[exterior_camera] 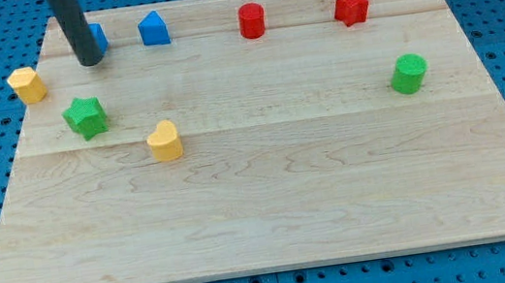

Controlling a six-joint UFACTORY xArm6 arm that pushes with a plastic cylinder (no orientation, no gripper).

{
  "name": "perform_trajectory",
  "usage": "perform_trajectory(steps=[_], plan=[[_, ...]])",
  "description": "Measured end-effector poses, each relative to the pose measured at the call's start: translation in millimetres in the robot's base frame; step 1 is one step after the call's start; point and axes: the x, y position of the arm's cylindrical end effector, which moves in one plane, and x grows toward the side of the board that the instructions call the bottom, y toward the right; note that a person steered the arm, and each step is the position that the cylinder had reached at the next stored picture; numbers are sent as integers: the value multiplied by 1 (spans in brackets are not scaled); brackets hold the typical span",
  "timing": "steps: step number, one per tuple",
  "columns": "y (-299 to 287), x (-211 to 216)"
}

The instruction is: Push the green star to the center left

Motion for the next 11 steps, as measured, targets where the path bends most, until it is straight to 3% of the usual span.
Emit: perform_trajectory(steps=[2,4,6,7,8,9,11], plan=[[-2,-22],[12,-18],[115,29],[94,60],[14,74],[-8,95],[-37,94]])
